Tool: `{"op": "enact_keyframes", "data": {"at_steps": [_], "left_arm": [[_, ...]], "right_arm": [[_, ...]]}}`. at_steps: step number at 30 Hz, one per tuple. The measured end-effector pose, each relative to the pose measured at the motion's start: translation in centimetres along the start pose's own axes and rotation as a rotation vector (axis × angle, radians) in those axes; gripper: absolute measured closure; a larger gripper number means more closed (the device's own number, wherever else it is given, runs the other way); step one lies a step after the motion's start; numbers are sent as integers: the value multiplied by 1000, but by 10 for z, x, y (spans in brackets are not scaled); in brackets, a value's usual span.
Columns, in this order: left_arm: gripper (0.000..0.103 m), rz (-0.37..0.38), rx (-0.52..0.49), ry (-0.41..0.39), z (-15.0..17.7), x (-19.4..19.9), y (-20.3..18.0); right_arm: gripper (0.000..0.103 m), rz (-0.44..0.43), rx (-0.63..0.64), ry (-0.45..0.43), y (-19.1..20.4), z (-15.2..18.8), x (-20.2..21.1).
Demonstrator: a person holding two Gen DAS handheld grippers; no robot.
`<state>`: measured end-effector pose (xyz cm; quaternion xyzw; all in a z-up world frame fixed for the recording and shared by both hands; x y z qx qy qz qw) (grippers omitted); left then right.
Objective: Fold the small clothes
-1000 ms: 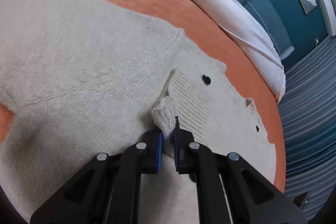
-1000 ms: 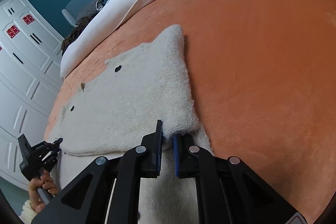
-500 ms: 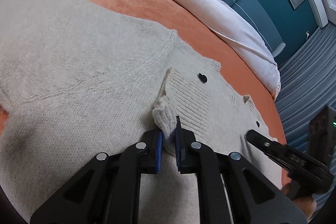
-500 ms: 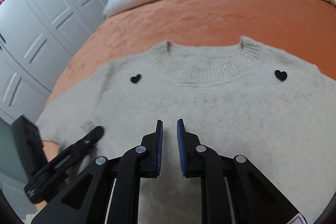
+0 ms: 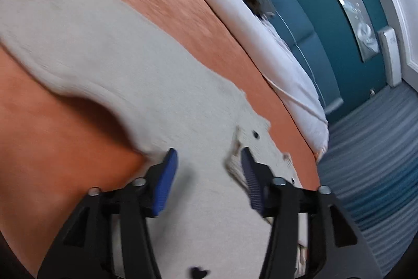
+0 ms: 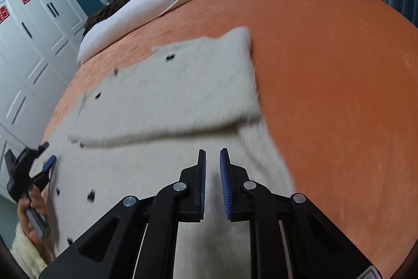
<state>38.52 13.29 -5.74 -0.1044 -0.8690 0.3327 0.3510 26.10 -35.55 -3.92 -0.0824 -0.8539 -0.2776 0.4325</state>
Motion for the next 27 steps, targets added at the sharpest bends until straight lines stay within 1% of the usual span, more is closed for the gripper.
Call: {"op": "enact_keyframes", "data": {"at_steps": [1, 2, 3, 4, 5, 6, 7, 8, 9, 10, 11, 12, 13, 14, 15, 17, 19, 21, 23, 24, 25, 26, 27], "left_arm": [[35, -60, 39, -41, -13, 23, 25], [32, -131, 94, -80, -29, 48, 60], [29, -177, 130, -100, -40, 64, 84], [29, -250, 186, -125, -55, 85, 119], [30, -303, 236, -140, -67, 100, 150], [32, -301, 282, -166, -79, 113, 177], [37, -302, 320, -185, -89, 122, 195], [41, -293, 352, -209, -100, 129, 209], [41, -317, 373, -227, -111, 135, 220], [43, -341, 376, -241, -121, 137, 224], [57, -348, 370, -245, -129, 136, 227], [71, -342, 358, -230, -138, 131, 227], [95, -330, 346, -206, -145, 124, 222], [92, -323, 331, -196, -151, 119, 214], [93, -315, 301, -206, -156, 118, 200], [93, -267, 150, -229, -171, 113, 145], [93, -172, -11, -234, -178, 108, 67], [93, -36, -164, -226, -165, 100, -28], [93, 104, -288, -186, -135, 85, -119], [92, 158, -328, -149, -117, 74, -153], [92, 219, -363, -90, -90, 57, -191], [90, 263, -388, -35, -61, 42, -219], [88, 286, -411, 18, -29, 26, -240]], "right_arm": [[88, 3, 7, 15, -1, 20, 5], [87, 3, 12, 20, -4, 39, 9], [87, -4, 17, 23, -4, 56, 13], [87, -15, 15, 21, 1, 69, 15], [85, -30, 7, 21, 7, 77, 17], [83, -51, -3, 22, 13, 85, 17], [76, -61, -5, 23, 19, 91, 16], [67, -54, -2, 23, 26, 97, 11], [63, -42, 5, 18, 32, 105, 7], [58, -22, 30, -8, 37, 109, 5], [51, -8, 57, -31, 39, 115, 6], [48, 5, 86, -48, 43, 119, 6], [45, 24, 114, -61, 47, 121, 4], [41, 43, 140, -70, 51, 122, 1], [39, 52, 158, -72, 54, 123, 0], [35, 49, 170, -76, 54, 122, -2], [34, 25, 158, -76, 51, 123, -3], [31, -5, 145, -74, 47, 124, -1], [29, -29, 136, -72, 47, 123, -2], [28, -37, 132, -72, 48, 123, -2], [28, -47, 126, -72, 46, 122, -2], [28, -54, 121, -72, 47, 123, -1], [28, -62, 115, -72, 46, 122, 0]]}}
Point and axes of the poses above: each gripper's, at about its wrist camera, not at the fingertips, and x roughly against the way its jaws point, y to its left, z to its underside, the point moved 5 cm from there along -x, roughly the way its jaws point, and after that the axes turned 8 degrees about -x, right-handed, at the moved point
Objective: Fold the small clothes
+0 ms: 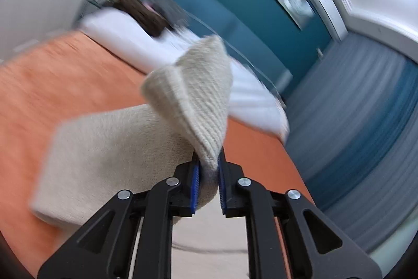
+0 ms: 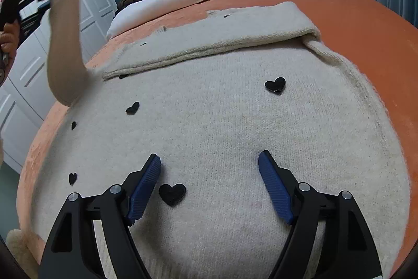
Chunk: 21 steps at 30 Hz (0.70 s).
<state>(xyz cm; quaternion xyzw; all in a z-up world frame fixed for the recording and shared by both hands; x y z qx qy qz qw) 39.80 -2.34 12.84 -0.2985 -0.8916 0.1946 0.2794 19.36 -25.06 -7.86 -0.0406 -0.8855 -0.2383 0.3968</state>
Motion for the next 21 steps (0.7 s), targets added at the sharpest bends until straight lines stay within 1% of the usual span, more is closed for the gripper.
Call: {"op": "enact_keyframes", "data": {"at_steps": [1, 2, 3, 4, 6, 7, 9, 10, 11, 13, 15, 16, 17, 18, 19, 20, 21], "left_arm": [[83, 23, -11, 69, 30, -28, -25], [68, 25, -9, 132, 58, -48, -40], [60, 12, 3, 193, 88, -63, -50], [54, -19, 22, 253, 118, -76, -55], [54, -48, 77, 315, 159, -83, -50], [54, -55, 129, 332, 174, -78, -39], [54, -69, 204, 321, 182, -62, -13], [52, -99, 233, 294, 182, -45, 5], [48, -129, 248, 270, 173, -35, 24], [41, -216, 276, 222, 161, -7, 68], [40, -282, 339, 206, 154, 13, 109], [40, -308, 400, 199, 153, 23, 129], [40, -319, 458, 189, 154, 31, 142], [40, -326, 516, 175, 156, 38, 158], [41, -328, 555, 162, 157, 37, 165], [41, -321, 574, 153, 156, 38, 169], [41, -307, 580, 151, 159, 37, 170]], "right_arm": [[28, -9, -6, 0, -1, 0, 1], [28, -20, -15, 1, -2, -1, 1], [28, -30, -22, 2, -4, -1, 2], [28, -42, -33, 4, -5, -2, 3], [29, -58, -62, 18, -7, -7, 8], [29, -67, -81, 26, -9, -13, 12], [29, -83, -87, 14, -10, -28, 21], [29, -94, -83, 0, -10, -41, 24], [29, -96, -87, -10, -11, -56, 24], [29, -95, -114, -22, -13, -87, 17], [29, -79, -150, -31, -16, -116, 2], [29, -53, -167, -18, -19, -129, -12], [29, -6, -179, -10, -23, -138, -24], [31, 31, -191, 2, -26, -144, -36], [40, 49, -205, 15, -27, -148, -47], [48, 60, -217, 27, -27, -150, -58], [53, 62, -224, 38, -25, -152, -66]]}}
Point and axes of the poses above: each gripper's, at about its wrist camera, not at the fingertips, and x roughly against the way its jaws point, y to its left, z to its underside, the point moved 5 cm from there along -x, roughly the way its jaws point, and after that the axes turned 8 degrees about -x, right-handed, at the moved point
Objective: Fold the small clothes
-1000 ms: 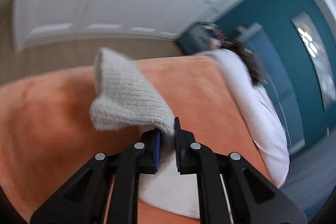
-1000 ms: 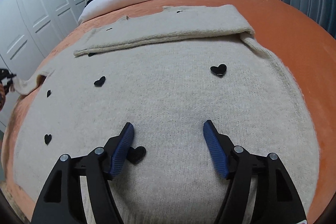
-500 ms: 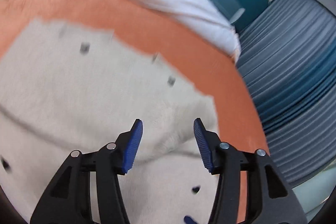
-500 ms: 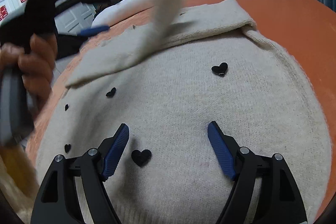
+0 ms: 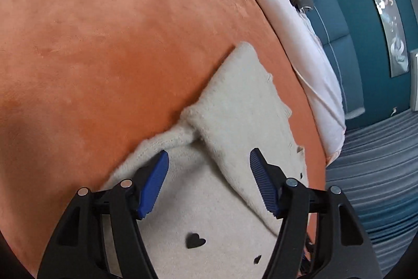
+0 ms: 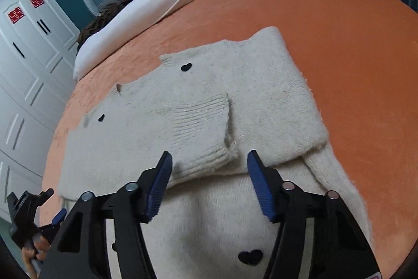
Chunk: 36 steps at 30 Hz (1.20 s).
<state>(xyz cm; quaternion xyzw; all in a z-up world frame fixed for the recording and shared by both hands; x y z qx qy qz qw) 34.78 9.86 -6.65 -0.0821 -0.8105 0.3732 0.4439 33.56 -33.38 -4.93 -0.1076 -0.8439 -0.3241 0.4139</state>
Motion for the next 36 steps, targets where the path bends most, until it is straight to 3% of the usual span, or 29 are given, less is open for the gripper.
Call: {"op": "enact_keyframes", "data": {"at_steps": [3, 5, 6, 9, 12, 13, 16, 20, 22, 23, 26, 29, 30, 33, 36], "left_arm": [[52, 12, -57, 8, -6, -10, -9], [94, 31, -71, 24, -4, -13, -13], [97, 43, -58, 16, -8, -13, -18], [96, 78, -52, -74, -31, -7, -34], [96, 56, -113, -87, -37, -16, -48], [96, 38, -131, -61, -32, -24, -47], [97, -36, -148, -11, -16, -42, -36], [97, -59, -186, -16, -7, -48, -28], [96, -65, -200, -7, -4, -52, -24], [95, -62, -206, -10, -3, -52, -22], [94, -80, -288, -20, 0, -50, -26], [93, -73, -365, -51, 5, -49, -29], [93, -64, -371, -59, 6, -49, -28], [93, -48, -371, -73, 7, -48, -25], [93, -64, -406, -90, 10, -48, -28]], "right_arm": [[91, -26, 13, 50, 15, -3, -16], [94, -48, 45, 46, 32, -11, -15], [94, -88, 67, 16, 44, -18, -3], [95, -243, 108, -131, 80, -50, 54], [95, -265, 138, -235, 76, -73, 77], [95, -213, 150, -218, 67, -74, 63], [96, 4, 97, 49, 10, -49, -24], [96, -100, 49, -35, 2, -40, -9], [95, -15, 61, 61, -11, -25, -34], [95, -19, 58, 69, -16, -20, -36], [88, -31, 42, 1, -11, -21, -7], [84, -13, 137, -133, 12, -20, 34], [84, -47, 174, -144, 30, -18, 40], [83, -167, 280, -52, 100, -12, 26], [83, -282, 423, 80, 190, 5, -18]]}}
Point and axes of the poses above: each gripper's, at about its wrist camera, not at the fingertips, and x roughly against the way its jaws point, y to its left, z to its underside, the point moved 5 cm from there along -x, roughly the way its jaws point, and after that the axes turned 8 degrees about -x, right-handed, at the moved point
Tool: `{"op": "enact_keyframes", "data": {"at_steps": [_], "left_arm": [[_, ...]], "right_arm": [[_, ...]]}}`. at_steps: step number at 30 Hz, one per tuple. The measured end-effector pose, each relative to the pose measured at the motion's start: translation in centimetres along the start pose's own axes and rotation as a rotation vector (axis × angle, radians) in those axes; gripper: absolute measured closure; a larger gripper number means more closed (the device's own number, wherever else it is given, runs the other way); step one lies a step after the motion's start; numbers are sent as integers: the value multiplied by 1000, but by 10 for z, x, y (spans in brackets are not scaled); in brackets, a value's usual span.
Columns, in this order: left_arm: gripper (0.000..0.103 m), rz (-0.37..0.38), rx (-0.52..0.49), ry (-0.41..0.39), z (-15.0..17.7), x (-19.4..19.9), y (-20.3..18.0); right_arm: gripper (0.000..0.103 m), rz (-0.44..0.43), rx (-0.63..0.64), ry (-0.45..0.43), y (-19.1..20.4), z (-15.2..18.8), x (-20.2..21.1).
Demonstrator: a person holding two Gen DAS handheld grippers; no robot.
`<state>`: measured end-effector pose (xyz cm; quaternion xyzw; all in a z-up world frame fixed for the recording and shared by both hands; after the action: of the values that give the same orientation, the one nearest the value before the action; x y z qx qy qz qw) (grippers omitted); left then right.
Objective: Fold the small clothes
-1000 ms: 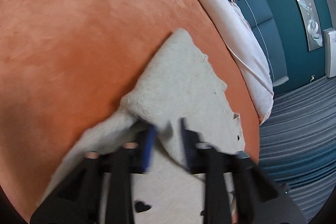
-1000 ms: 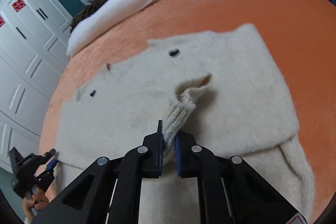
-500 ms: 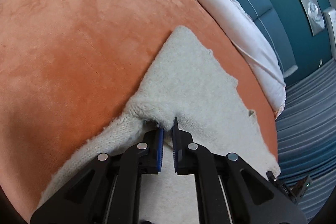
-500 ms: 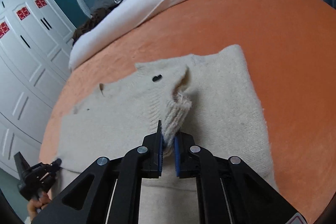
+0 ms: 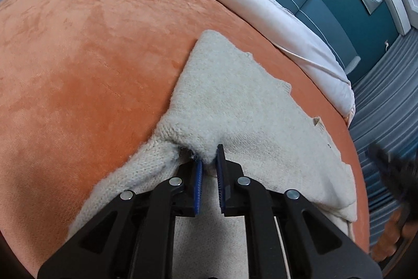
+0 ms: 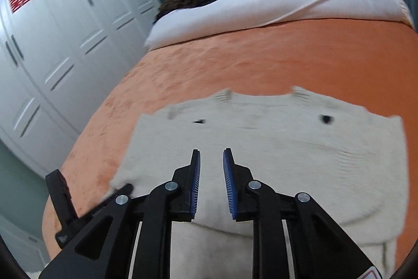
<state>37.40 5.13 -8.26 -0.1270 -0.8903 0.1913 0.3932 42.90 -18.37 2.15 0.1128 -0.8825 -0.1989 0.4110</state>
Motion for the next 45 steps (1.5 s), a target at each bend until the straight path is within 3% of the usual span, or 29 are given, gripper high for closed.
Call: {"op": "enact_keyframes", "data": {"at_steps": [3, 5, 8, 14, 20, 22, 23, 25, 28, 30, 32, 34, 35, 39, 41, 45], "left_arm": [[93, -8, -18, -9, 1, -1, -1], [92, -4, -17, -11, 1, -1, -1], [92, -2, -22, -19, 2, -1, -2], [92, 2, -25, -28, 3, -4, -2], [92, -11, -37, -31, 4, -4, -3], [92, -15, -40, -29, 4, -5, -4], [92, -18, -43, -29, 4, -5, -4], [92, -27, -52, -25, 4, -5, -5], [89, -28, -54, -11, 2, -3, -7], [77, -24, -52, 29, 1, 7, -7], [48, -58, -98, 62, 7, 32, -8], [21, -132, -148, 79, 21, 66, -3], [15, -159, -170, 87, 31, 85, 2], [13, -259, -195, 205, 79, 134, 27], [13, -305, -176, 273, 104, 149, 39], [13, -344, -192, 282, 133, 173, 32]], "right_arm": [[83, -35, 88, 125, 50, -11, -70], [86, -13, 118, 198, 70, -15, -114], [87, 36, 122, 240, 80, -12, -155], [87, 168, 153, 213, 81, -25, -209], [86, 197, 140, 182, 82, -35, -218], [86, 150, 126, 141, 81, -35, -199], [84, 168, 136, 142, 75, -31, -195], [78, 166, 144, 184, 60, -18, -179], [72, 159, 59, 103, 38, -8, -103], [65, 161, 36, 32, 13, 5, -38], [49, 209, -22, -35, -30, 34, 42], [46, 261, -108, -51, -79, 74, 111], [44, 311, -160, -51, -105, 98, 142], [43, 455, -355, -1, -182, 207, 237], [43, 447, -434, 20, -197, 249, 261], [43, 370, -501, 35, -189, 291, 268]]}}
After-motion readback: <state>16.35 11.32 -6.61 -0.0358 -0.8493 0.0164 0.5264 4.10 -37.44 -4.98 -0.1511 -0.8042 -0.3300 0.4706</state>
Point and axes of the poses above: each gripper's, at about its wrist camera, not at the fingertips, and x roughly against the way its jaws point, y to its left, z to its underside, the point moved 5 cm from there along -x, roughly the way its jaws point, and after that the axes turned 8 degrees about -x, right-handed, at the moved point
